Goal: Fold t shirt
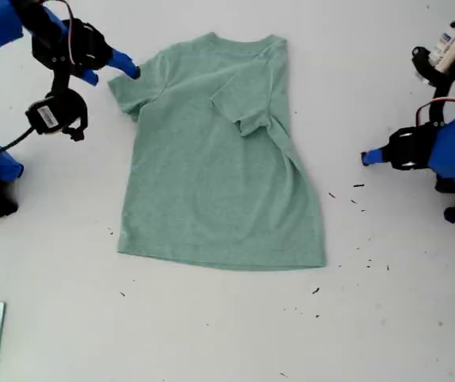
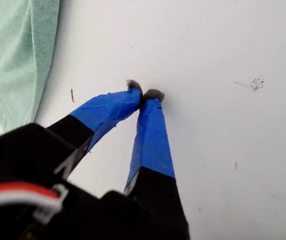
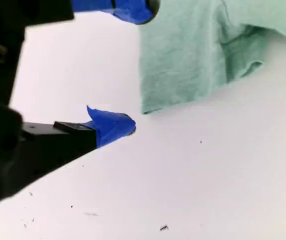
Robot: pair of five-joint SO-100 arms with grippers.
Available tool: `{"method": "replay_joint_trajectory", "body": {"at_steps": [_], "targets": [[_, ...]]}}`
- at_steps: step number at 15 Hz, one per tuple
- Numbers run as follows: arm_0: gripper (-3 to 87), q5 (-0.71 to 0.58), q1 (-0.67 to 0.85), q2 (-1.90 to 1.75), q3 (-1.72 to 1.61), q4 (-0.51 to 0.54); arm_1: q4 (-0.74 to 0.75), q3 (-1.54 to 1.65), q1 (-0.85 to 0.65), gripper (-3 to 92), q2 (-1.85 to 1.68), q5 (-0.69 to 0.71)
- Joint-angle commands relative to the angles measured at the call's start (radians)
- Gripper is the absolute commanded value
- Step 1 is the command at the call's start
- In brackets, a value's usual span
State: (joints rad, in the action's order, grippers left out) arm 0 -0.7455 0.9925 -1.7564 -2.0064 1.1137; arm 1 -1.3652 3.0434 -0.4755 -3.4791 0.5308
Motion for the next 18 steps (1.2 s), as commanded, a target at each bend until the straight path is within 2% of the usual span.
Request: {"method": "replay_joint_trajectory", "body": {"at_steps": [1, 2, 3, 4, 7, 10, 12, 14, 16, 18], "targets": [[30.7, 0.011, -0.029, 0.129, 0.008, -0.075, 0.003, 0.034, 0.012, 2.5, -0.017, -0.005], [28.3, 0.017, -0.026, 0.184, 0.009, -0.107, 0.003, 0.034, 0.014, 2.5, -0.017, -0.005], [18.6, 0.015, -0.014, 0.218, 0.011, -0.127, 0.003, 0.034, 0.014, 2.5, -0.017, -0.005], [1.5, 0.003, -0.011, 0.239, 0.012, -0.137, 0.003, 0.034, 0.014, 2.5, -0.017, -0.005], [-0.3, -0.005, -0.067, 0.229, 0.023, -0.133, 0.003, 0.034, 0.009, 2.5, -0.017, -0.005], [-0.3, -0.006, -0.101, -0.018, 0.14, -0.015, 0.005, 0.034, 0.011, 2.5, -0.017, -0.003], [-0.3, -0.021, -0.089, -0.13, 0.202, 0.009, 0.005, 0.034, 0.014, 2.5, -0.017, -0.005], [-0.3, 0.009, -0.198, -0.172, 0.275, -0.043, 0.005, 0.034, 0.015, 2.5, -0.017, -0.006], [-0.3, 0.04, -0.351, -0.018, 0.403, -0.13, 0.005, 0.035, 0.014, 2.5, -0.017, -0.006], [-0.3, 0.055, -0.453, 0.215, 0.592, -0.166, 0.005, 0.035, 0.014, 2.5, -0.017, -0.009]]}}
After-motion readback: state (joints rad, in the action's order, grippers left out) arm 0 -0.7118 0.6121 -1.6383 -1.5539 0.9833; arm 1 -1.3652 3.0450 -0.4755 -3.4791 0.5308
